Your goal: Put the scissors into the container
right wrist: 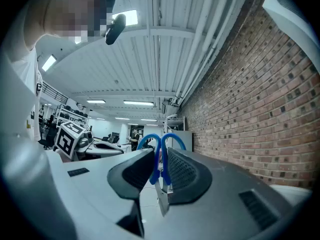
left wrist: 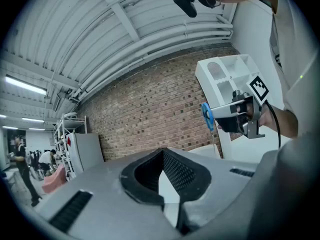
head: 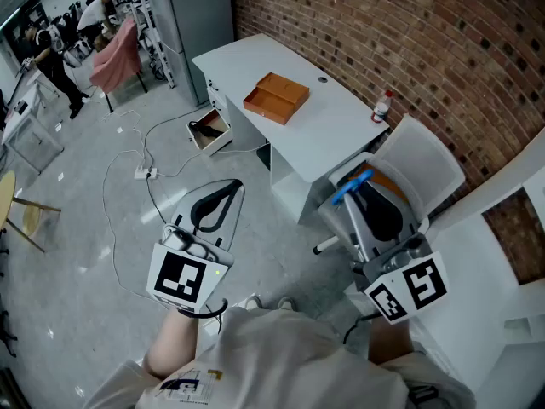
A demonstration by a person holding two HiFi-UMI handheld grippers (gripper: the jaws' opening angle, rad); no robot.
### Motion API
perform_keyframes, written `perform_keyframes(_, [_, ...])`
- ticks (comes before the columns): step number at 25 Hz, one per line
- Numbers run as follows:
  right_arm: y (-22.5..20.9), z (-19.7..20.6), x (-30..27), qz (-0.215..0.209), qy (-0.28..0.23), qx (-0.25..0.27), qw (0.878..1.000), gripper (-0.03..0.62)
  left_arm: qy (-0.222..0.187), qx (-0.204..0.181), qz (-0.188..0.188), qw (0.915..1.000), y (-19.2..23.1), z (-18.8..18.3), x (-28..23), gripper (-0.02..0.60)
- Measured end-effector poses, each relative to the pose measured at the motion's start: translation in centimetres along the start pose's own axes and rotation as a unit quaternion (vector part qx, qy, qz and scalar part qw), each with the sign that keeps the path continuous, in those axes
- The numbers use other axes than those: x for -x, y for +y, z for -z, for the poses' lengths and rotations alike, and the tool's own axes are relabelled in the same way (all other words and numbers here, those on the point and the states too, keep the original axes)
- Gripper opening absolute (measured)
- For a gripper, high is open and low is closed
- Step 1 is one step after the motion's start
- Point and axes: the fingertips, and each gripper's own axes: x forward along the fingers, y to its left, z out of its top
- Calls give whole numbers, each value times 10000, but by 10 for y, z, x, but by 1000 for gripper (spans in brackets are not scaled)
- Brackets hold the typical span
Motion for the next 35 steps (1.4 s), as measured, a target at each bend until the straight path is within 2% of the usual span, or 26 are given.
perform_keyframes(4, [-3, 6, 1, 57, 6, -50, 10000, 84, -190, 115, -107, 9997, 3, -5, 4, 8])
perform_keyframes(19, [-33, 15, 11, -80, -1, -179, 9998, 84, 90, -70, -142, 9998, -19, 4, -23, 8])
perform_keyframes(35, [-68, 31, 21, -363, -36, -381, 9986, 84, 167, -23, -287, 9994, -49, 2, -48, 8])
